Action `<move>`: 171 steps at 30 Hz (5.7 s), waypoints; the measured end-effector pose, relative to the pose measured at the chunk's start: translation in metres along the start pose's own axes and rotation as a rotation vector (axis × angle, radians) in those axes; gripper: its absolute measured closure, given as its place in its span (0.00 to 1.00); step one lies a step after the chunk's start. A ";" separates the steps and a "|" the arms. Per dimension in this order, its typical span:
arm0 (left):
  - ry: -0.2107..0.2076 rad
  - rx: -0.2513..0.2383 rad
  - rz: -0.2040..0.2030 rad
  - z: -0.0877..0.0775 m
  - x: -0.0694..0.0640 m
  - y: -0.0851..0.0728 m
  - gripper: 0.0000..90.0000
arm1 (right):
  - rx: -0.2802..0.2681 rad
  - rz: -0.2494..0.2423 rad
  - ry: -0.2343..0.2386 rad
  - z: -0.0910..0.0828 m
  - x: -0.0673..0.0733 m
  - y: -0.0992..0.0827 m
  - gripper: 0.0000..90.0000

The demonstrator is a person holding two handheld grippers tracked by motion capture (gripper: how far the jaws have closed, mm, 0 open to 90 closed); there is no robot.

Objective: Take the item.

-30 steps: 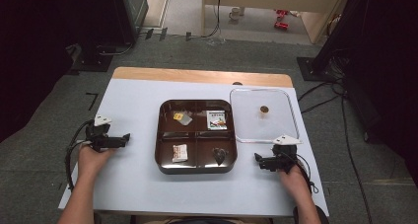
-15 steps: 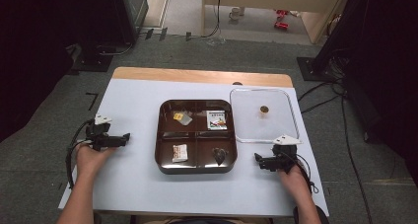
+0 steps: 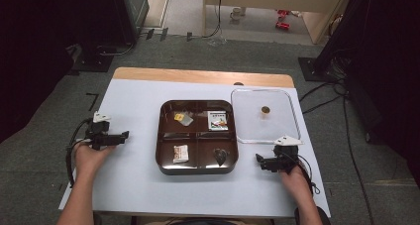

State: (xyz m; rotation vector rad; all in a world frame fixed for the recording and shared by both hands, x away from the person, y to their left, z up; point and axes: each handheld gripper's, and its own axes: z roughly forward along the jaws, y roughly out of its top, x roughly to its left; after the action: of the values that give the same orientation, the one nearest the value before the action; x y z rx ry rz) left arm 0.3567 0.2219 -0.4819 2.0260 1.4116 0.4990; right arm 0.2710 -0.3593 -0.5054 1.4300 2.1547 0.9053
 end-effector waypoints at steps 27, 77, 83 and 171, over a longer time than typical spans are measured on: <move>-0.164 -0.050 0.120 -0.020 -0.029 0.021 0.40 | 0.001 0.002 0.001 0.000 0.000 0.000 0.00; -0.485 -0.144 0.344 -0.041 -0.112 0.047 0.57 | 0.002 0.001 0.001 0.000 0.000 0.000 0.00; -0.504 -0.129 0.378 -0.037 -0.122 0.046 0.59 | 0.002 0.000 0.001 0.000 0.000 0.000 0.00; -0.354 0.316 0.622 0.016 -0.195 0.050 0.83 | 0.001 0.000 0.001 0.000 0.000 0.000 0.00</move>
State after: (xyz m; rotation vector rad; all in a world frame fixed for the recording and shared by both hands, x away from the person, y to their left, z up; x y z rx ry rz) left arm 0.3316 0.0235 -0.4527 2.6531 0.6627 0.1485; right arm 0.2710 -0.3597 -0.5054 1.4304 2.1563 0.9057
